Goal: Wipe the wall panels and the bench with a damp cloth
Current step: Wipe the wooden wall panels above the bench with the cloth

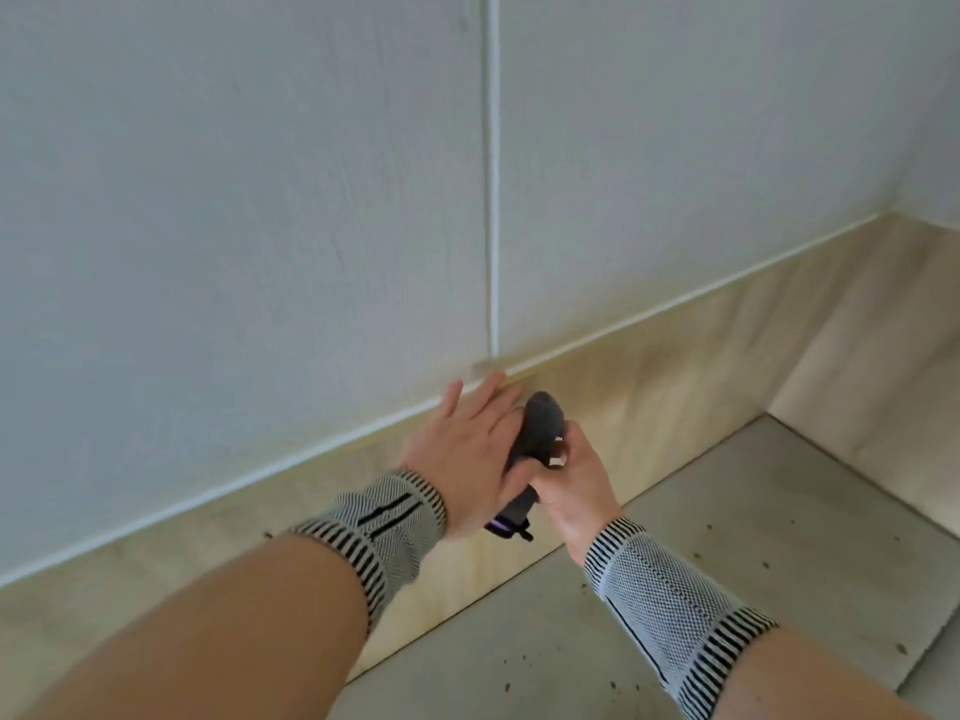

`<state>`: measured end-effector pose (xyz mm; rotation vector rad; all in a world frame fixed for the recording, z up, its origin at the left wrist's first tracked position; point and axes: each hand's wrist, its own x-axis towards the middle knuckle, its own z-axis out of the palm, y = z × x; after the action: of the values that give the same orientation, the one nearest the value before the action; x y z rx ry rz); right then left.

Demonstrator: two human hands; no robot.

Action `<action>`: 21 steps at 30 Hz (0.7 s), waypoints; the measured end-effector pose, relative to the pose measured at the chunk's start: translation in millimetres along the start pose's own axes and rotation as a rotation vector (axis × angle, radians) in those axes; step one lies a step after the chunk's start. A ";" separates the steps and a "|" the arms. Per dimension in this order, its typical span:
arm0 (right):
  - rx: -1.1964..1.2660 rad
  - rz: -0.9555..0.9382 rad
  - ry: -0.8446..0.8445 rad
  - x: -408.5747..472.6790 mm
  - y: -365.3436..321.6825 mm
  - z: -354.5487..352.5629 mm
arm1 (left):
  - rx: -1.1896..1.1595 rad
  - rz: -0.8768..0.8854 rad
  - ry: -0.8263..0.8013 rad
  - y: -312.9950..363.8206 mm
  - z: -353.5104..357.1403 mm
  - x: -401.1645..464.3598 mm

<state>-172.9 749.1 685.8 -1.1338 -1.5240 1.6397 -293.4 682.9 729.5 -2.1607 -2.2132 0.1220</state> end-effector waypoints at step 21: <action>0.237 0.226 -0.382 -176.0 -23.8 21.2 | -1.637 -0.894 0.278 60.3 -39.2 -183.2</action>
<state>-117.3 587.7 739.2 -0.9268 -1.4100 2.2271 -225.3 502.1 767.3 -0.6613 -3.0100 -2.4117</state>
